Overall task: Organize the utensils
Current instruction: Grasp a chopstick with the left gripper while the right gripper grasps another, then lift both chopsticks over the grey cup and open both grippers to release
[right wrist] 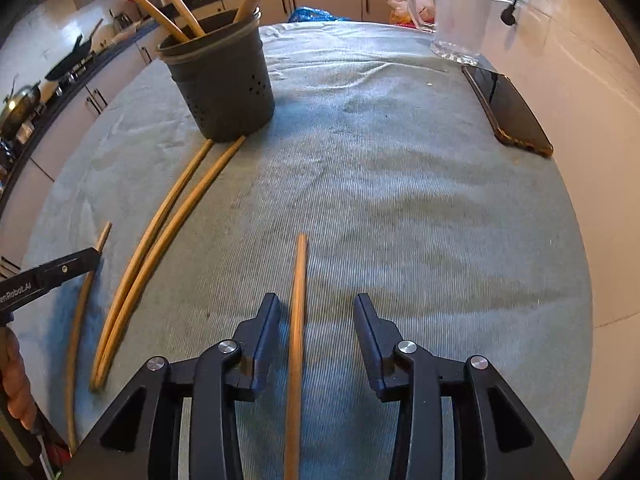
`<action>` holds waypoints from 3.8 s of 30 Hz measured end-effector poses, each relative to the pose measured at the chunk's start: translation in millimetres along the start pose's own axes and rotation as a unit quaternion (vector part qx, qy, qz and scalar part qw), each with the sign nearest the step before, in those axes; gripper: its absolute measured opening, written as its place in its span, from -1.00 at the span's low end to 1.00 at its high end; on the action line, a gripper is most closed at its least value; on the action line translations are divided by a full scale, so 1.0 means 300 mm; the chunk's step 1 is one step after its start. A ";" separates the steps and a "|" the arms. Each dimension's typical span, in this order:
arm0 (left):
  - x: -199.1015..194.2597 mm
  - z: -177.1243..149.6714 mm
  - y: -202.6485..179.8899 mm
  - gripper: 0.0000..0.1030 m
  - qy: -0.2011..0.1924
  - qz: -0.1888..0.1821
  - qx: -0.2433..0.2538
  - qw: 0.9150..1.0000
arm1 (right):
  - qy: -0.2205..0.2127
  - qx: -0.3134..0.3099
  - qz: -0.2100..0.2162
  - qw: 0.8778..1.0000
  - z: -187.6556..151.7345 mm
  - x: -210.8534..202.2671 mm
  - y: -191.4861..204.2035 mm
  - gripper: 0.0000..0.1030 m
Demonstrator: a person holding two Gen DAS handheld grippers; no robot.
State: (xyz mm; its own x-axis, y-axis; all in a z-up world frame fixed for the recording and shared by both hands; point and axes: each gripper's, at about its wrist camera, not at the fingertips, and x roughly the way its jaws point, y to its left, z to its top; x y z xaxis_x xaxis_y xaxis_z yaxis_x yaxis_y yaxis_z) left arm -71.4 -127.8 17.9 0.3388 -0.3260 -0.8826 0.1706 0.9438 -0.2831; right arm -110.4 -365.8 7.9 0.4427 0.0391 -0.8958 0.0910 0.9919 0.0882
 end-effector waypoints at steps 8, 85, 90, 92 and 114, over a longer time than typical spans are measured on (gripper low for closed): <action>0.015 0.024 -0.027 -0.82 -0.009 0.010 0.037 0.999 | 0.007 -0.020 -0.011 1.000 0.045 0.017 0.026 -0.49; -0.813 0.116 -0.281 -0.91 -0.330 -0.058 0.165 0.928 | -0.355 0.026 0.090 0.930 0.135 -0.759 0.019 -0.88; -0.852 0.238 -0.338 -0.91 -0.356 -0.056 0.172 0.917 | -0.381 0.038 0.097 0.918 0.294 -0.784 0.033 -0.87; -0.857 0.282 -0.361 -0.91 -0.363 -0.057 0.175 0.914 | -0.393 0.038 0.094 0.914 0.350 -0.787 0.048 -0.87; -0.457 0.528 -0.399 -0.91 -0.282 -0.061 0.124 0.950 | -0.366 0.057 0.054 0.927 0.517 -0.498 0.038 -0.86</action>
State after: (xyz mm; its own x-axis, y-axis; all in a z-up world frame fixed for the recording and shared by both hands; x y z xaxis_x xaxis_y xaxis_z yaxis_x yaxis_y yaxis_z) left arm 8.2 -204.7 232.2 0.7317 -0.4754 -0.4884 0.4290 0.8781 -0.2120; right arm -37.2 -379.0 210.2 0.9381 0.0047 -0.3463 0.0849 0.9663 0.2431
